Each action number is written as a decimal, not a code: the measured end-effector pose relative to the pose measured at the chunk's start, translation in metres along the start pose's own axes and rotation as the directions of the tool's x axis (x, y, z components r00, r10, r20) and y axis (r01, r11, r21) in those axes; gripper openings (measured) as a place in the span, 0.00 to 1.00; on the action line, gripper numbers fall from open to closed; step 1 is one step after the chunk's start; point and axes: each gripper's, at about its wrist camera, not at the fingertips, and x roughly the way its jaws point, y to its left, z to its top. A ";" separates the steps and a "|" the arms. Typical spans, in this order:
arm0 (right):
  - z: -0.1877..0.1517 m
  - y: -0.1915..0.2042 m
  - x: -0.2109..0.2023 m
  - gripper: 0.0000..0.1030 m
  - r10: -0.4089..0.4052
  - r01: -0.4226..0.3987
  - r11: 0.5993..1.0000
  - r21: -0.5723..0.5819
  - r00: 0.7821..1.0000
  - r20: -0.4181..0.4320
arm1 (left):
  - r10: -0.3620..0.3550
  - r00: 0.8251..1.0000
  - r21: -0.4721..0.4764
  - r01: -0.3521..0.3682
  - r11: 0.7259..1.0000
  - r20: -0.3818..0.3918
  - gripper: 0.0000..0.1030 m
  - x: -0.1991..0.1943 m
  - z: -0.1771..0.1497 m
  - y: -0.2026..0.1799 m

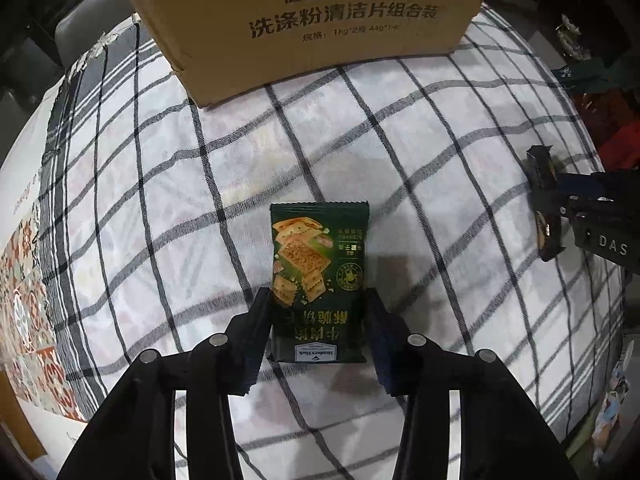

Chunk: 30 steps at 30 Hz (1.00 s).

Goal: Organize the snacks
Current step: 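Grasp the green cracker pack with the left tool while the right tool grasps the black chocolate bar, then carry the green pack and black bar over the box and open both tools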

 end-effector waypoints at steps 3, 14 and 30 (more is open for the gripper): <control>0.001 0.007 -0.006 0.33 0.002 -0.002 1.000 -0.010 1.000 0.016 | -0.014 1.000 -0.004 0.015 1.000 0.015 0.42 -0.006 -0.006 -0.002; -0.012 0.009 -0.046 0.33 0.057 -0.055 0.998 -0.034 0.997 0.061 | -0.030 0.993 -0.031 0.034 0.999 0.114 0.41 -0.054 -0.022 -0.014; -0.019 0.016 -0.114 0.33 0.114 -0.090 0.990 -0.105 0.962 0.248 | -0.010 0.956 -0.068 0.031 0.997 0.294 0.41 -0.117 -0.012 -0.028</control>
